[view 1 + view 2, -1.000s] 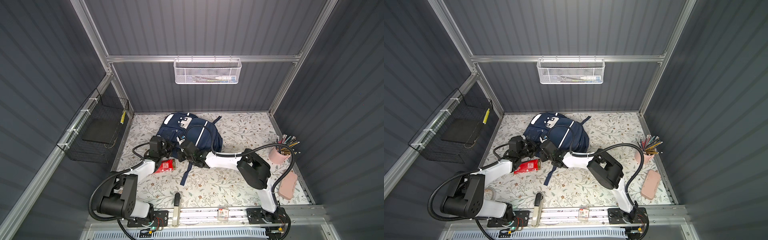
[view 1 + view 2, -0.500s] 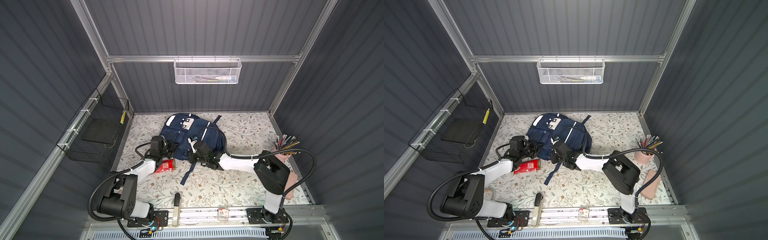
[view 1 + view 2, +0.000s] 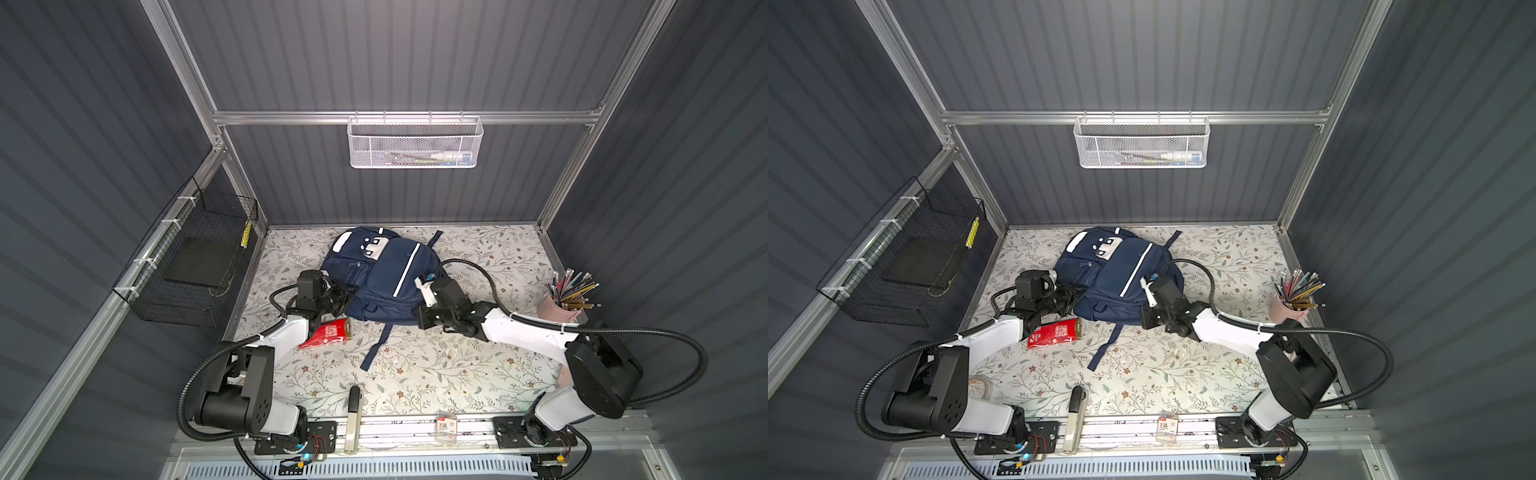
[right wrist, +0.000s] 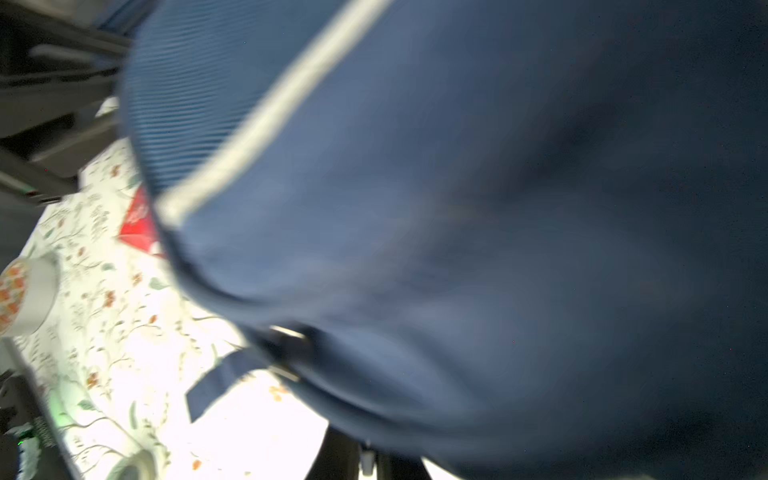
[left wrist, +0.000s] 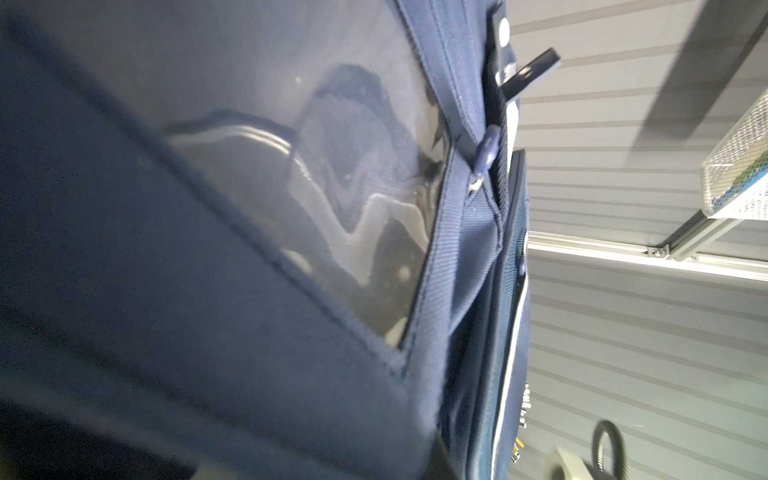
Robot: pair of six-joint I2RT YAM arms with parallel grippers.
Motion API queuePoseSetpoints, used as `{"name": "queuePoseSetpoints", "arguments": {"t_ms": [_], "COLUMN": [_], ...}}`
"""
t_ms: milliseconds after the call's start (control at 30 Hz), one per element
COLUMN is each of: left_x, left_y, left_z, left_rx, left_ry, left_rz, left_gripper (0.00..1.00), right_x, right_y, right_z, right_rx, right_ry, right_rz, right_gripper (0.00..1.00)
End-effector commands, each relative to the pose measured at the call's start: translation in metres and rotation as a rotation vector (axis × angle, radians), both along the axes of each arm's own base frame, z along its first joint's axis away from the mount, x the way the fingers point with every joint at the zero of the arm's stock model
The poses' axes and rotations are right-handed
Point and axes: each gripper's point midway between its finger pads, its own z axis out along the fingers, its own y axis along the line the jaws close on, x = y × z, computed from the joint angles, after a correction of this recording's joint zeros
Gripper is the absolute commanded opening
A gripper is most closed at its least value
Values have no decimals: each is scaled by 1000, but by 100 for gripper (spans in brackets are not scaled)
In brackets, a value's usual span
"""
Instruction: Pack the student bag
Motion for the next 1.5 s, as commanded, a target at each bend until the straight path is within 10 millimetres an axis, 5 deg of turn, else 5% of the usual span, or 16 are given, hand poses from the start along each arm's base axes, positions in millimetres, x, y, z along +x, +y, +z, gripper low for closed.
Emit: {"name": "queuePoseSetpoints", "arguments": {"t_ms": [0,100,200,333,467,533,667,800,967,1133,1333,1433,1467], "left_x": [17,19,24,37,52,49,28,-15,-53,-65,-37,-39,-40], "left_y": [12,9,1,-18,-59,-74,-61,-51,-40,-61,-89,-104,-104], "left_z": [21,19,15,12,15,20,24,30,25,4,10,-1,-3], "left_rx": [29,19,-5,3,9,-32,-11,89,59,100,112,86,77], "left_ry": [-93,-92,-94,-112,-149,-172,-159,-103,-33,1,-69,-52,-53], "left_rz": [9,3,-8,-42,-132,-149,-92,-66,-17,-60,-103,-134,-126], "left_gripper": [0,1,5,26,68,99,100,100,92,78,37,0,0], "right_x": [5,10,0,-29,-70,-81,-77,-63,-38,-41,-63,-69,-69], "right_y": [-71,-91,-88,-84,-55,-41,-3,51,107,127,128,120,114], "right_z": [-25,-19,-11,-7,1,-1,3,9,26,39,25,20,18], "right_rx": [-136,-155,-147,-162,-132,-89,3,-23,69,132,121,118,101], "right_ry": [67,60,62,84,51,60,72,46,17,-7,40,56,59], "right_rz": [-131,-159,-137,-132,-83,-79,-34,76,142,177,232,227,210], "right_gripper": [0,0,0,0,0,0,0,0,0,0,0,0,0]}}
